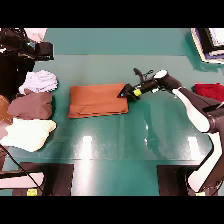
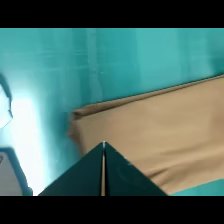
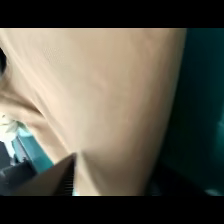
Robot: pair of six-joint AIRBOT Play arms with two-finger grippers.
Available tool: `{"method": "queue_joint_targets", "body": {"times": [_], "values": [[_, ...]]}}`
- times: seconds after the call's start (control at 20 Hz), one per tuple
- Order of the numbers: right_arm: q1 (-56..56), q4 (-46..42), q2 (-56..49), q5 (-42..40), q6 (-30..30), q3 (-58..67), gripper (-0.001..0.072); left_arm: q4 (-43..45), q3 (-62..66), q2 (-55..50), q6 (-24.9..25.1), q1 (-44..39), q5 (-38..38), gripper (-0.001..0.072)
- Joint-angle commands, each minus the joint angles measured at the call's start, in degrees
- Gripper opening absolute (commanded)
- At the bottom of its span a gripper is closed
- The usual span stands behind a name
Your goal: Fold the shirts.
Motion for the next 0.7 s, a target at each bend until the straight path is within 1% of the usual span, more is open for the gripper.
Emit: {"method": "queue_joint_targets", "body": {"times": [0.0,0.05,0.1,0.2,0.3,0.5,0.65], "values": [[2.8,0.5,-1.8,0.1,0.1,4.4,0.0088,-4.1,0.0,0.0,1.6,0.0,0.0,0.0024],[2.9,0.4,-1.8,1.2,-0.7,6.3,0.0015,-4.8,0.0,0.0,1.8,-0.7,0.2,0.0024],[2.8,0.0,-1.8,2.2,-0.7,8.3,0.0015,-4.8,0.0,0.0,2.8,-1.7,0.4,0.0023],[1.1,-0.1,-1.6,4.5,-0.4,13.0,0.0015,-4.8,0.0,0.0,3.0,-4.5,0.7,0.0024],[-3.0,-1.7,0.3,5.6,1.1,16.4,0.0014,-4.8,0.0,0.0,3.0,-7.9,0.8,0.0023],[-15.5,-13.7,8.2,7.6,3.2,18.7,0.0015,-4.8,0.0,0.0,2.9,-15.3,1.1,0.0024],[-28.6,-18.3,14.5,9.7,3.1,18.7,0.0015,-4.8,0.0,0.0,2.9,-19.9,4.4,0.0024]]}}
